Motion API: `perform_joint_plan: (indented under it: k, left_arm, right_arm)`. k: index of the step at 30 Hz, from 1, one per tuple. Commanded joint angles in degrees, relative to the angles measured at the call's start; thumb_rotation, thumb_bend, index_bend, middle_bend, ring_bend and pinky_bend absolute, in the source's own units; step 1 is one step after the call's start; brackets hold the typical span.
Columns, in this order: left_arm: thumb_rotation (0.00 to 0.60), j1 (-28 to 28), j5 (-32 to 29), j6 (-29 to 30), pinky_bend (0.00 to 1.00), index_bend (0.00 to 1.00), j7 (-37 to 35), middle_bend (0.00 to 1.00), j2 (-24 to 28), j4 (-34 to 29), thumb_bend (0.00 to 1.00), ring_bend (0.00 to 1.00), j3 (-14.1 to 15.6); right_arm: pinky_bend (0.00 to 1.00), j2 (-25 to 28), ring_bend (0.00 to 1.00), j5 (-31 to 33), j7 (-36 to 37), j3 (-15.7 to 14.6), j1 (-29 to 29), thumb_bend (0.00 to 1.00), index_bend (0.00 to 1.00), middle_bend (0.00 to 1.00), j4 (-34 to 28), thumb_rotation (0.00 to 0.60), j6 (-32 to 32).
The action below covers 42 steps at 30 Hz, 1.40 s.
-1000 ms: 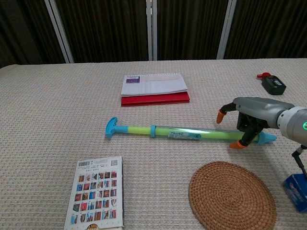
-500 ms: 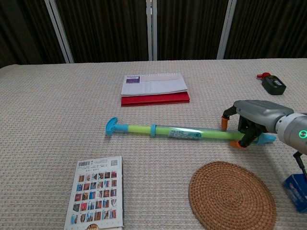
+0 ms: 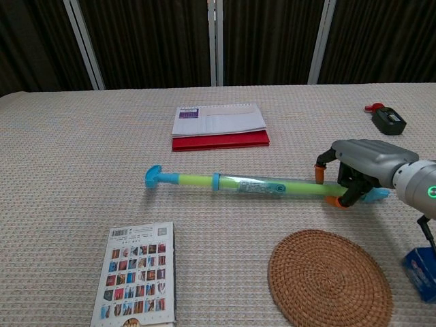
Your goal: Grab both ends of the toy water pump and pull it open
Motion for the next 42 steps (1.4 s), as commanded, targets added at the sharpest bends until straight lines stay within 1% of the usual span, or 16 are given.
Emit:
perform_joint_plan:
  k: [1,2,3,5,6,8,9,10,11,16,19,24,27,34,42]
  left_arm:
    - [0.6,-1.9,0.0,-1.2,0.61,0.04,-0.8,0.62,-1.6,1.6,0.0,0.58,-1.6]
    - [0.6,-3.4,0.0,-2.6,0.69,0.08,-1.3,0.67,-2.4,2.5,0.0,0.64,-2.4]
    - [0.6,-4.2,-0.3,-3.6,0.75,0.13,-1.5,0.71,-2.9,3.1,0.0,0.68,-2.9]
    - [0.6,-7.2,-1.1,-7.2,0.82,0.21,-1.5,0.76,-4.4,4.6,0.03,0.72,-4.3]
    - [0.6,-8.4,-1.4,-8.7,0.85,0.24,-1.5,0.77,-5.0,5.1,0.07,0.74,-4.7]
    - [0.6,-11.1,-2.7,-12.2,0.89,0.27,-1.4,0.8,-6.4,6.3,0.15,0.77,-5.8]
    - [0.6,-12.2,-3.2,-13.6,0.9,0.29,-1.2,0.8,-7.0,6.7,0.18,0.77,-6.2]
    - [0.6,-13.3,-3.8,-15.0,0.91,0.3,-0.9,0.81,-7.7,7.3,0.19,0.78,-6.6]
    - [0.6,-15.1,-4.7,-17.1,0.92,0.31,-0.3,0.81,-9.0,8.2,0.19,0.78,-7.1]
    - [0.6,-20.0,-9.9,-23.7,0.93,0.35,1.6,0.81,-13.2,10.0,0.19,0.78,-8.4]
    - [0.6,-22.3,-12.6,-25.9,0.93,0.38,2.5,0.81,-16.0,11.2,0.19,0.78,-9.0]
    - [0.6,-25.8,-16.9,-29.4,0.93,0.39,3.1,0.81,-20.5,14.0,0.25,0.78,-9.7]
    - [0.6,-27.5,-18.6,-30.8,0.93,0.4,3.2,0.81,-22.3,14.9,0.26,0.78,-10.1]
    - [0.6,-30.0,-21.3,-32.5,0.93,0.42,3.1,0.81,-24.8,15.3,0.33,0.78,-10.1]
    - [0.6,-31.0,-22.2,-34.3,0.93,0.43,-0.4,0.81,-25.8,14.9,0.33,0.78,-9.7]
  right_arm:
    - [1.0,0.3,1.0,-0.7,-0.4,-0.2,0.0,0.46,0.62,1.0,-0.5,0.6,0.5]
    - [1.0,0.3,1.0,-1.1,-0.8,-0.2,0.1,0.47,0.62,1.0,-0.6,0.6,0.7]
    - [1.0,0.4,1.0,-1.2,-1.0,-0.3,0.1,0.47,0.62,1.0,-0.7,0.6,0.8]
    - [1.0,0.3,1.0,-1.5,-1.5,-0.3,0.2,0.47,0.62,1.0,-0.9,0.6,1.1]
    - [1.0,0.3,1.0,-1.6,-1.7,-0.4,0.2,0.46,0.62,1.0,-1.0,0.6,1.2]
    - [1.0,0.1,1.0,-2.1,-2.2,-0.5,0.2,0.47,0.62,1.0,-0.9,0.6,1.7]
    - [1.0,0.0,1.0,-2.3,-2.4,-0.7,0.2,0.47,0.62,1.0,-0.9,0.6,1.9]
    - [1.0,-0.1,1.0,-2.5,-2.7,-0.8,0.2,0.47,0.62,1.0,-0.8,0.6,2.1]
    - [1.0,-0.3,1.0,-2.8,-3.1,-0.9,0.2,0.47,0.62,1.0,-0.7,0.6,2.3]
    - [1.0,-0.8,1.0,-2.8,-4.8,-0.7,0.3,0.47,0.62,1.0,-0.7,0.6,3.2]
    - [1.0,-1.2,1.0,-2.5,-6.3,-0.5,0.6,0.47,0.63,1.0,-0.8,0.6,3.6]
    - [1.0,-1.7,1.0,-1.6,-8.5,0.0,0.9,0.47,0.63,1.0,-1.3,0.6,4.1]
    - [1.0,-1.8,1.0,-1.3,-9.4,0.3,1.1,0.47,0.63,1.0,-1.7,0.6,4.3]
    - [1.0,-2.2,1.0,-0.5,-10.4,0.9,1.4,0.47,0.64,1.0,-2.1,0.6,4.6]
    - [1.0,-2.3,1.0,-0.1,-10.8,0.9,1.4,0.47,0.65,1.0,-2.3,0.6,4.6]
